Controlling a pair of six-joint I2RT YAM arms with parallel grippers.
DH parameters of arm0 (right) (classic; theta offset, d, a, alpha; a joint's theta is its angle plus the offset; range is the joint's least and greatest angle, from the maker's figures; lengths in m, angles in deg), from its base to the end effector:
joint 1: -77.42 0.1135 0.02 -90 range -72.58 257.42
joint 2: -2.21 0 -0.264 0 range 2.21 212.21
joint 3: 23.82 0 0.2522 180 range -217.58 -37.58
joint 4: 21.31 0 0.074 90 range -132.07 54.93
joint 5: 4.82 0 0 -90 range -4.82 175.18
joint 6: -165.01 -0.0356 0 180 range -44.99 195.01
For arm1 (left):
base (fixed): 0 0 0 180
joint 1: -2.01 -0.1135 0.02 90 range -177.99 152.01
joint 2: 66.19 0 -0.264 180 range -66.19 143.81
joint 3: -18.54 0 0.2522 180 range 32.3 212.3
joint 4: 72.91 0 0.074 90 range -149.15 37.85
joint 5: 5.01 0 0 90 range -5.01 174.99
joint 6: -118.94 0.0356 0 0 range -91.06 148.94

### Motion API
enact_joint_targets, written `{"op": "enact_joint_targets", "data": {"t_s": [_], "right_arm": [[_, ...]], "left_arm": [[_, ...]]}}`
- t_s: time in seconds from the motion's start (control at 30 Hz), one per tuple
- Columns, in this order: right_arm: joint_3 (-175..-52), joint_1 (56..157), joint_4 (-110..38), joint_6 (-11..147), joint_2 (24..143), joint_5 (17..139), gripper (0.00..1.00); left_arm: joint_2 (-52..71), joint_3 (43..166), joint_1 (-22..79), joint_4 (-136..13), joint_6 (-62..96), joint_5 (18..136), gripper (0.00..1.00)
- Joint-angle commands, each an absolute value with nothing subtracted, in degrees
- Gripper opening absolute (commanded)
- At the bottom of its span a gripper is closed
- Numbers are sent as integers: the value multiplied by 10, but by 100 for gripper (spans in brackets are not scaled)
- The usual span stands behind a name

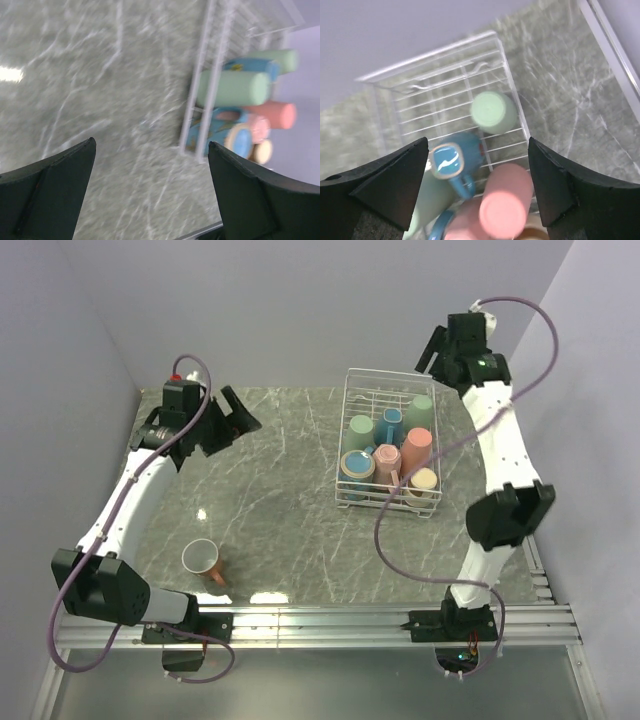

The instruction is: Load the cups into the dish rack

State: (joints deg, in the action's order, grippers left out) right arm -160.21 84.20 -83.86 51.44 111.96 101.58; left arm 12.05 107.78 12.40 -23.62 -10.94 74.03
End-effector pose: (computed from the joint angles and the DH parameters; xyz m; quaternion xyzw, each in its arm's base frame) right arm 0.4205 0.0399 0.4116 0.1929 0.8626 -0.0048 0.4676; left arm 0.2931 -0.0606 0.3526 -0.1877 0.8769 -0.2622 0.3565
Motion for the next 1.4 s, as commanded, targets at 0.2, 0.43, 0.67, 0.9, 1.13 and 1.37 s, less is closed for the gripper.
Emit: {"op": "enact_joint_targets", "data": {"t_s": [0.2,0.43,0.67,0.9,1.13,1.37], "right_arm": [[-1406,930,-669,493,900,743,87],[-1346,1066,-655,535,888,642,88],[-1343,1110,-680,556,904,665,88],[-1340,1110,-671,556,904,674,88],[-1314,1110,-657,539,900,662,87],[-1292,1110,-654,541,886,674,86]], "left_arm": [[132,1245,131,-293,-140,737,99],[166,1347,131,-199,-147,848,99],[124,1295,131,-120,-104,917,99],[51,1150,130,-54,-119,904,99],[-25,1017,129,-11,-165,894,99],[-49,913,129,-2,-176,831,98]]}}
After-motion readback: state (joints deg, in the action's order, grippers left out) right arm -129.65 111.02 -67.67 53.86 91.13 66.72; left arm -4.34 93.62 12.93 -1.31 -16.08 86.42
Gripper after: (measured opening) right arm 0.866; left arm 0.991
